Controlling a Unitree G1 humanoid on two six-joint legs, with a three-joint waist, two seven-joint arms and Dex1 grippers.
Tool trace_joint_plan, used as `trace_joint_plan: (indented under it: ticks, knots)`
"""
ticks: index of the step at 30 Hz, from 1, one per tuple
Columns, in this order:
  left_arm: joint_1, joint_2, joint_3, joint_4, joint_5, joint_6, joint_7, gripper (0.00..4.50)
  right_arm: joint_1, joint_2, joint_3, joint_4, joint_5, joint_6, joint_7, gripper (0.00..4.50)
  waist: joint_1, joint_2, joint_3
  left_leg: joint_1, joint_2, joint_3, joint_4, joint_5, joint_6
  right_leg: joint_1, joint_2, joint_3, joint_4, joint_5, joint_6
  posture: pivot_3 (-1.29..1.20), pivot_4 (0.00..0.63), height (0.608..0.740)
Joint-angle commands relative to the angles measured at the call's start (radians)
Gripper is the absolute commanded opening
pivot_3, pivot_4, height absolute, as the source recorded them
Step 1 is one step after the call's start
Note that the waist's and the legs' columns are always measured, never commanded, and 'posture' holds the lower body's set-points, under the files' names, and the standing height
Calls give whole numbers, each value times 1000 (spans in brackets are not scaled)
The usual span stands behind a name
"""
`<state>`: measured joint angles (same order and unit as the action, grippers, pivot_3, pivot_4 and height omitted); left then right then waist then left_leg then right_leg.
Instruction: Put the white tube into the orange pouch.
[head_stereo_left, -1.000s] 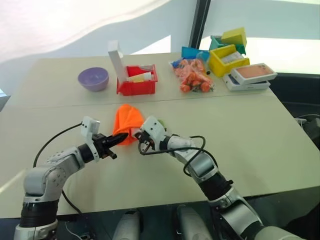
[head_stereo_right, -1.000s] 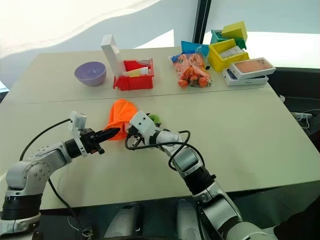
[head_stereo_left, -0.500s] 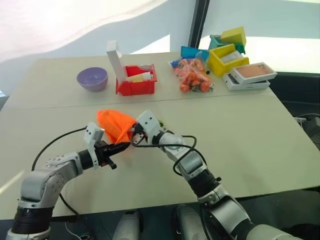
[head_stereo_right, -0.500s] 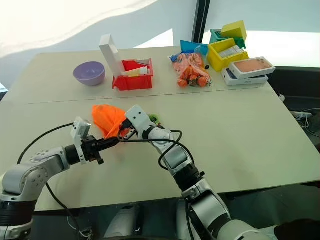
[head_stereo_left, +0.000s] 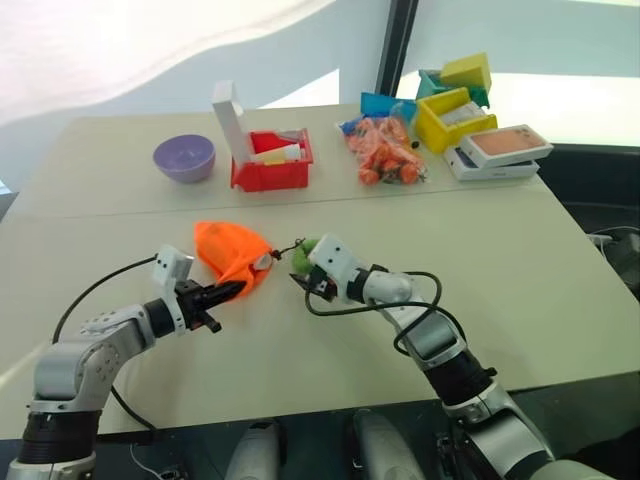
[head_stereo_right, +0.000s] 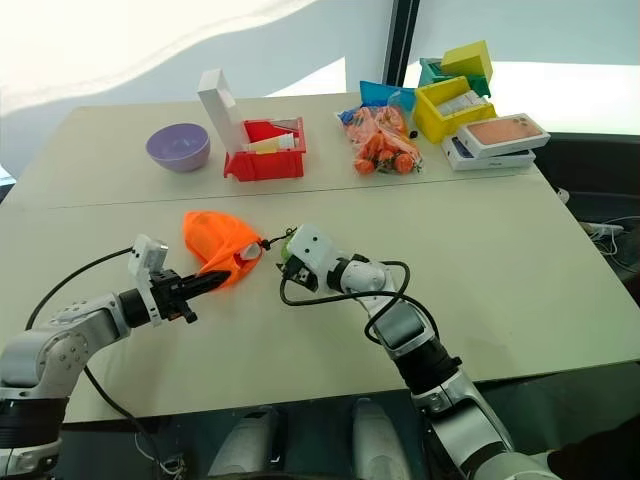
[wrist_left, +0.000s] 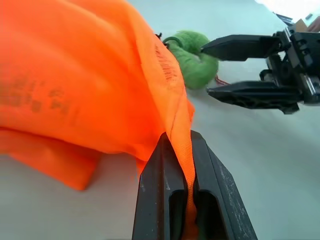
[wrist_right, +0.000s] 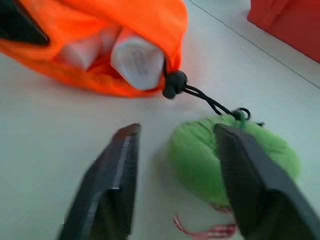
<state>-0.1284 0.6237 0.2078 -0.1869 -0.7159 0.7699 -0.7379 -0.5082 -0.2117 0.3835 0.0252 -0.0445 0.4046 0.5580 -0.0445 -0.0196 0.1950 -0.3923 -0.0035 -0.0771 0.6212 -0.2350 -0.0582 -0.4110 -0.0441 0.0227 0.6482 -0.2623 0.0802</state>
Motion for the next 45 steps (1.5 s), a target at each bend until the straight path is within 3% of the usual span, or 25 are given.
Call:
trace_joint_plan:
  ticks: [1,4,7,10,11,15,19,24,30,33,36,38,45]
  knots:
    - [-22,-7,22,-1,-25,15,2,0,-19,7,1,7,-32,-19,-21,3315,1,0,0,0,0,0,0,0,0,0,0,0,0,0,0,0,150,740]
    - [-33,-30,40,-2,-69,33,-3,0,-29,16,5,49,-53,-20,-38,3315,2,0,0,0,0,0,0,0,0,0,-1,0,0,0,0,0,150,740]
    - [-22,-28,44,-23,-88,37,-24,812,-37,27,-3,77,-62,-20,-53,3392,0,0,0,0,0,0,1,0,0,1,-1,0,0,0,0,0,150,740]
    - [-27,-28,42,-12,-55,24,17,2339,-42,29,-12,94,-73,-18,-71,2588,2,0,0,0,0,0,1,0,0,1,-1,0,0,0,0,0,150,740]
    - [-30,-30,55,-7,-65,24,21,2841,-42,24,-16,96,-79,-15,-78,2120,2,0,0,0,0,0,1,0,0,1,-1,0,0,0,0,0,150,740]
    - [-48,-36,100,6,-95,21,34,2913,-25,-11,-48,56,-77,-4,-82,23,2,0,0,0,0,0,1,0,0,1,-1,0,0,0,0,0,150,740]
    - [-57,-31,113,18,-84,10,43,2913,40,-95,-115,-70,-24,17,-28,23,12,0,0,0,-1,0,1,0,0,2,-2,0,-1,0,1,0,150,740]
    - [-64,-26,85,13,-54,-9,34,2913,186,-208,-330,-312,195,124,92,23,27,0,0,-1,-1,1,1,0,0,2,-3,0,-2,-1,2,0,150,740]
    - [-106,-39,24,24,-9,-51,15,2913,264,-257,-512,-459,417,266,139,23,29,0,0,0,-1,2,1,0,0,2,-1,0,-2,-2,-2,0,150,740]
    - [-163,-48,-19,40,11,-77,-15,2913,281,-281,-521,-503,468,300,150,23,31,0,0,0,-1,2,1,0,0,2,-1,0,-2,-2,-2,0,150,740]
    - [-218,-45,-48,57,-8,-72,-84,3781,276,-289,-498,-505,469,298,139,0,30,0,0,0,-1,3,2,0,0,3,-1,0,-2,-2,-2,0,150,740]
    - [-291,-55,-97,106,55,-123,-101,4470,265,-288,-479,-497,465,287,136,0,31,0,0,0,-1,3,2,0,0,2,-1,0,-2,-2,-2,0,150,740]
    - [-518,-75,-305,357,288,-380,-287,4470,232,-299,-417,-464,440,247,142,0,30,0,0,-1,-2,4,3,0,0,3,0,0,-2,-1,1,0,150,740]
